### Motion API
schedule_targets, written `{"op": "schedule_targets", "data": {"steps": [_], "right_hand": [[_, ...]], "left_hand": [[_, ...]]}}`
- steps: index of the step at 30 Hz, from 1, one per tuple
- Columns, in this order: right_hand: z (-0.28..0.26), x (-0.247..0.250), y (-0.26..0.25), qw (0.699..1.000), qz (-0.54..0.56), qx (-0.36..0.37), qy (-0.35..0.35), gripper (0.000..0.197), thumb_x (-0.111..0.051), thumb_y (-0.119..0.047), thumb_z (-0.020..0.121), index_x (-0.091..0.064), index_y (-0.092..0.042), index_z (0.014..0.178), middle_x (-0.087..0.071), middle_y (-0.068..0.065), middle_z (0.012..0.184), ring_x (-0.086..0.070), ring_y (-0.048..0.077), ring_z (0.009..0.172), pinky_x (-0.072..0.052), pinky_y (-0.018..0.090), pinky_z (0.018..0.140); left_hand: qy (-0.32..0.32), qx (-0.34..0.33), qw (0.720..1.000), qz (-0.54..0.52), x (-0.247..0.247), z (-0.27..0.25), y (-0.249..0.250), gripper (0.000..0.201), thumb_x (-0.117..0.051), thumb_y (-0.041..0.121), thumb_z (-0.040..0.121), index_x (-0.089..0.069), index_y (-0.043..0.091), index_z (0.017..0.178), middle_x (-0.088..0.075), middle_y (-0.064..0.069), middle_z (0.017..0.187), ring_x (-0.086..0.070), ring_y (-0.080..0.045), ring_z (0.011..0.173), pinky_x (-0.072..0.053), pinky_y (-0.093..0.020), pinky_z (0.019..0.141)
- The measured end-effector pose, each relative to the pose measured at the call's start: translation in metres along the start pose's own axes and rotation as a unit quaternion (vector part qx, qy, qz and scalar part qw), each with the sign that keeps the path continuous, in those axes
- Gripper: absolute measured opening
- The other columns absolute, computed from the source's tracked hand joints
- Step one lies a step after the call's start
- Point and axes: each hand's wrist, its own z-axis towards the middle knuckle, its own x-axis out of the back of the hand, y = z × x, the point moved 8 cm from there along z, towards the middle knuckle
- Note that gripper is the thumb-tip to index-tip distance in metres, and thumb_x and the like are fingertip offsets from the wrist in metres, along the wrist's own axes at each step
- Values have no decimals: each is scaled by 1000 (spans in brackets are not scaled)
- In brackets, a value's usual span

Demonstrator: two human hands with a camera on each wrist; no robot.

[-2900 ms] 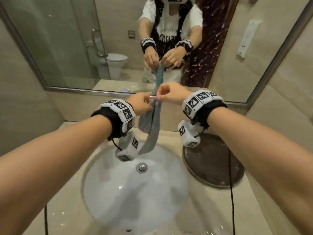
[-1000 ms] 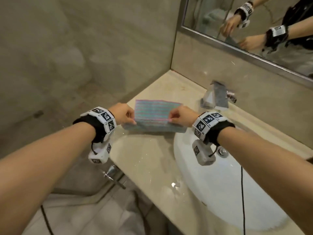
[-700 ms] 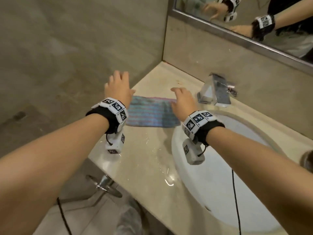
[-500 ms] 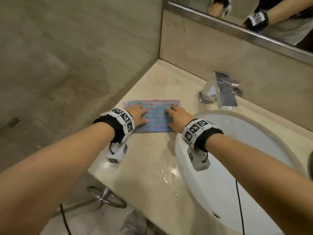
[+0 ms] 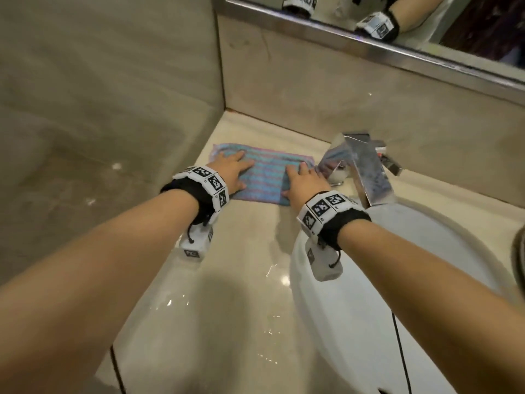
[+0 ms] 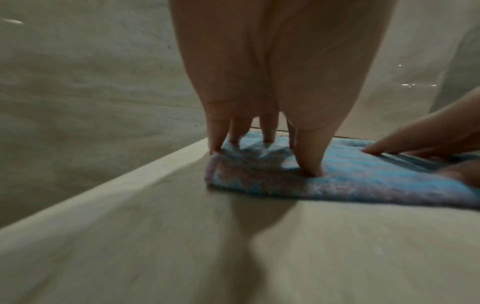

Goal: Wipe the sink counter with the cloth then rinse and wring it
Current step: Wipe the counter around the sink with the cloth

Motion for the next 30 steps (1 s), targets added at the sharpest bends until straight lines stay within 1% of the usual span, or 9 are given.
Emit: {"op": "schedule_targets", "data": {"steps": [2, 5, 7, 9, 12, 16, 19, 24, 30], "right_hand": [[10, 1, 0, 1000, 1, -14, -5, 62, -45, -31, 96, -17, -12, 148, -21, 22, 152, -25, 35, 140, -24, 42, 114], [23, 1, 1, 999, 6, -29, -13, 61, -39, -28, 99, -9, -9, 149, -12, 23, 155, -15, 36, 144, -22, 41, 114], [32, 4, 2, 999, 7, -38, -15, 61, -37, -28, 99, -8, -9, 150, -10, 23, 155, -13, 36, 144, -22, 41, 114], [41, 8, 2, 999, 10, -51, -14, 62, -38, -28, 99, -8, -8, 149, -10, 23, 155, -13, 36, 144, -23, 41, 113], [52, 14, 1, 997, 19, -72, -2, 64, -42, -28, 98, -11, -5, 149, -13, 24, 154, -16, 36, 143, -23, 41, 113], [63, 20, 3, 996, 22, -87, -10, 63, -39, -27, 99, -10, -5, 150, -11, 23, 155, -14, 36, 144, -19, 41, 116], [66, 22, 4, 996, 13, -83, -25, 65, -39, -29, 99, -8, -6, 150, -9, 23, 156, -12, 36, 145, -16, 41, 118], [59, 22, 4, 997, 0, -66, -43, 73, -44, -38, 96, -6, -8, 150, -9, 22, 157, -11, 34, 146, -15, 40, 118], [35, 15, -6, 997, -47, -35, -53, 71, -43, -38, 96, -6, -10, 150, -11, 20, 156, -15, 33, 144, -13, 39, 118]], "left_hand": [[5, -4, 1000, -3, 13, 16, 0, 64, -54, 26, 92, -24, 20, 148, -11, -9, 159, -26, -36, 140, -17, -39, 116], [12, -5, 1000, -12, 29, 36, -3, 64, -58, 26, 90, -29, 22, 146, -14, -5, 159, -28, -34, 139, -22, -37, 114], [9, -9, 1000, -18, 36, 48, -5, 65, -60, 26, 88, -31, 22, 146, -16, -5, 158, -28, -34, 139, -25, -36, 112], [1, -8, 1000, -19, 40, 57, -8, 65, -60, 28, 88, -31, 23, 146, -15, -5, 158, -29, -34, 139, -26, -37, 113], [0, -5, 1000, -5, 45, 68, -9, 65, -57, 31, 89, -28, 25, 147, -12, -6, 159, -27, -37, 140, -18, -39, 116], [1, -5, 1000, 8, 48, 78, -12, 65, -55, 34, 90, -26, 26, 147, -11, -5, 159, -23, -37, 142, -10, -43, 119], [3, -10, 1000, 10, 47, 81, -14, 65, -54, 36, 90, -25, 26, 148, -11, -6, 159, -18, -39, 143, -7, -46, 120], [-7, -18, 1000, 21, 41, 74, -14, 64, -49, 38, 92, -21, 26, 149, -9, -7, 159, -15, -44, 142, -13, -51, 118], [-16, -10, 1000, 15, 23, 50, -22, 65, -48, 37, 94, -17, 25, 149, -5, -7, 160, -12, -44, 142, -17, -47, 115]]}}
